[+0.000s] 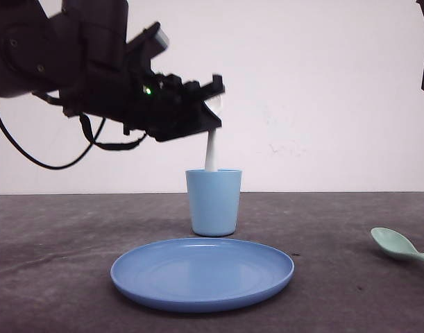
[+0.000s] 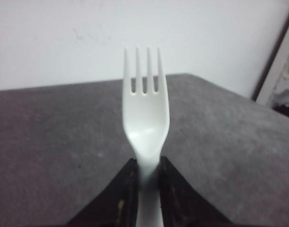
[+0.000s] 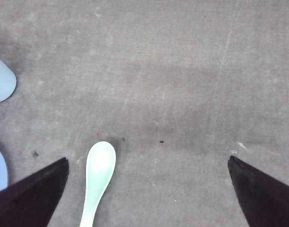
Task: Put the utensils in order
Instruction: 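Lower the fork into the blue cup and open the left gripper, then raise the left gripper away from the cup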
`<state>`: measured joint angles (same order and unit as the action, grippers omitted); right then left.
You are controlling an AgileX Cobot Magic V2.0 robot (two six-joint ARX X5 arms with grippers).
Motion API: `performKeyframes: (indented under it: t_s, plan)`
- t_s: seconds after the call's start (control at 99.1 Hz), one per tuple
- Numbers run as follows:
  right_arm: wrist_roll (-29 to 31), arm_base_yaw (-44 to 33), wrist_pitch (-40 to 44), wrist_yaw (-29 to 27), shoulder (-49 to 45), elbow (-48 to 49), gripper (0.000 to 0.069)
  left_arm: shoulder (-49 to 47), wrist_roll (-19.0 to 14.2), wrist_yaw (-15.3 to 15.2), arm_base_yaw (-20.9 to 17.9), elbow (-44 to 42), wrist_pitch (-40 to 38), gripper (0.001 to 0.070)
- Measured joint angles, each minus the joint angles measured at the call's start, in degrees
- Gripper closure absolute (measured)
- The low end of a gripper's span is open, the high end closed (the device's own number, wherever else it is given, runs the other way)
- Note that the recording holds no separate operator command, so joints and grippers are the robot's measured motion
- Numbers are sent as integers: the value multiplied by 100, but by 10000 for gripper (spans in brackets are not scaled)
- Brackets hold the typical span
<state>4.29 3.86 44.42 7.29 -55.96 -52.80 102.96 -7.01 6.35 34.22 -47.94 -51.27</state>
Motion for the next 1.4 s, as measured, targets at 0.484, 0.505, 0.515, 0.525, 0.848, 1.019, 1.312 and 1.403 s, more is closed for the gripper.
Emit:
performKeyframes:
  t_s: [0.484,0.505,0.515,0.525,0.848,1.019,1.312,1.403]
  plan:
    - [0,0,0,0,0,0,12,352,146,2,46,-4,160,670]
    - [0,0,0,0,0,0,12,352,146,2,46,-4,157,670]
    - [0,0,0,0,0,0,12,352,146,2,46,-4,157,670]
    - [-2,0,0,0,0,0,12,352,146,2,46,-4,157,669]
    - [-9,0,0,0,0,0,12,352,144,2,48,-7,131,597]
    - [-103,0,0,0,0,0,12,345,125,4,50,-11,149,592]
    - [-114,0,151,33,0,0,12,-964,-72,2,33,-13,1134,592]
    - [-116,0,304,122,0,0,12,-1617,-72,-2,-90,-42,1829,592]
